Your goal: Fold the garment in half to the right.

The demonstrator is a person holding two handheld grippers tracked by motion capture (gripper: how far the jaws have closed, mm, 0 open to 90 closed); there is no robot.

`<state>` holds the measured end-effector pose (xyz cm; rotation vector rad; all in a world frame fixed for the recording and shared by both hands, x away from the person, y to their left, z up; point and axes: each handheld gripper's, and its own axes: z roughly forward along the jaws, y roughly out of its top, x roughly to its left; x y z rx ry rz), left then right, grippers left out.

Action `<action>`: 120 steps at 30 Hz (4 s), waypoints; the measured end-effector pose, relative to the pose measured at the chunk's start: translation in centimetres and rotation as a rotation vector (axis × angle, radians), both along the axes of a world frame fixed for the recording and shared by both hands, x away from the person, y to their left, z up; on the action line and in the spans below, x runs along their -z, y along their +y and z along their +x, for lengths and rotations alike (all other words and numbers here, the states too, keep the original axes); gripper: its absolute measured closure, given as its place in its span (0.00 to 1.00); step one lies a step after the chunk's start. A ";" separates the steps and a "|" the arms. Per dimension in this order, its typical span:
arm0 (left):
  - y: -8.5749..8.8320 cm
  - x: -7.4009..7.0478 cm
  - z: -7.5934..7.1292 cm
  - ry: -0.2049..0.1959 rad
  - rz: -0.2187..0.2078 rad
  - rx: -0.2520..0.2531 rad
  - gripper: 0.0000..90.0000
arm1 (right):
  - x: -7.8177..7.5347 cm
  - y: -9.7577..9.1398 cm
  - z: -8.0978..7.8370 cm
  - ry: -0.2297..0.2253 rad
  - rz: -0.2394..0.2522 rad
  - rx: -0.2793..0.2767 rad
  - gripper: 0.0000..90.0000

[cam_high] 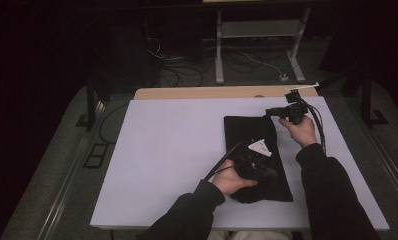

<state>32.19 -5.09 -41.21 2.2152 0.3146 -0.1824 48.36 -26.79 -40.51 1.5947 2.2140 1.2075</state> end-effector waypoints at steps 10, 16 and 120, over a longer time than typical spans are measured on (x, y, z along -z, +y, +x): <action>-1.6 0.2 -0.2 -0.004 0.039 0.017 0.94 | -1.6 -1.1 -2.7 -0.048 0.015 -0.041 0.14; -2.9 0.1 -0.2 -0.031 0.077 0.036 0.94 | -2.1 -1.6 -4.9 -0.082 0.017 -0.069 0.00; 13.7 -3.3 2.8 -0.133 -0.018 -0.335 0.00 | -1.2 -7.4 -18.6 -0.233 -0.008 -0.049 0.00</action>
